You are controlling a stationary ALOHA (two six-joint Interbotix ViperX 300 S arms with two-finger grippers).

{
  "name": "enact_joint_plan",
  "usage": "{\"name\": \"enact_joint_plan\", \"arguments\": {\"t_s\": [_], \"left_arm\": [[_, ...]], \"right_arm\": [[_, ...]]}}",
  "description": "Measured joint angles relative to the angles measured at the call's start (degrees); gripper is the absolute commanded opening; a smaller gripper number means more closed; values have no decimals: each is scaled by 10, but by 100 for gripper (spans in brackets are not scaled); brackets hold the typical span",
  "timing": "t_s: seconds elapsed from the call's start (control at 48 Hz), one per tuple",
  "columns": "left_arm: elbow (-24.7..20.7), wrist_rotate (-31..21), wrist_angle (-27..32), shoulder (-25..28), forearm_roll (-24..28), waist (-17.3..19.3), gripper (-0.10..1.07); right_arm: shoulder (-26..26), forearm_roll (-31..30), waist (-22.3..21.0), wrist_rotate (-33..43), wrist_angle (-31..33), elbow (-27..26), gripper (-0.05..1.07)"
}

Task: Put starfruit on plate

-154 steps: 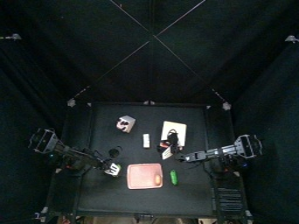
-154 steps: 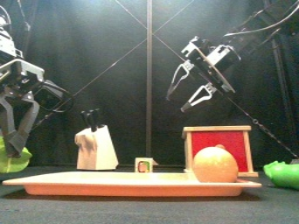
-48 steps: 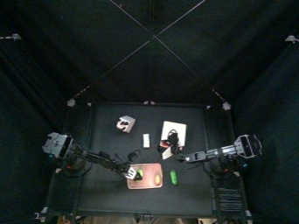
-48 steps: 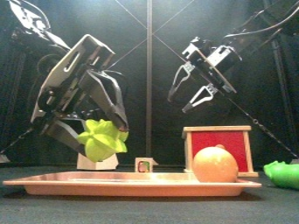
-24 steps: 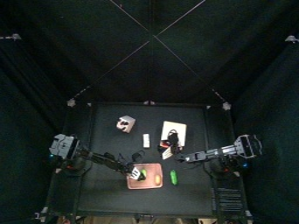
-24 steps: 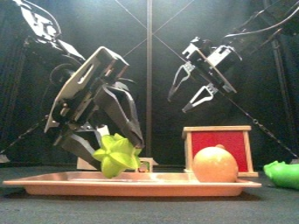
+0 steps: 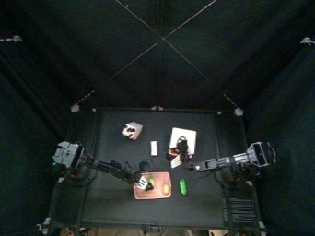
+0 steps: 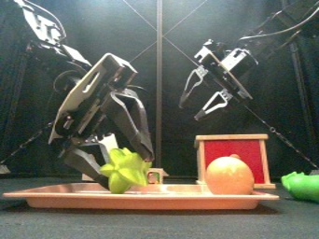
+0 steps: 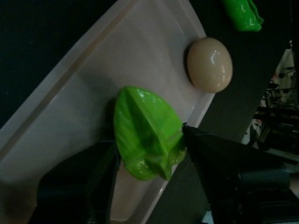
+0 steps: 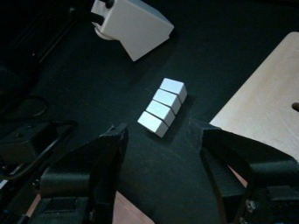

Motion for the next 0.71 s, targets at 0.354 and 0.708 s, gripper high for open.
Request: {"name": "enact_joint_plan", "arguments": {"t_s": [0.354,0.708], "left_arm": [[0,2,12,-11,13,0,100],[-1,1,25,-19,17,0,100]], "right_arm": [[0,1,0,0,0,0,90],[0,1,0,-1,0,0,90]]}}
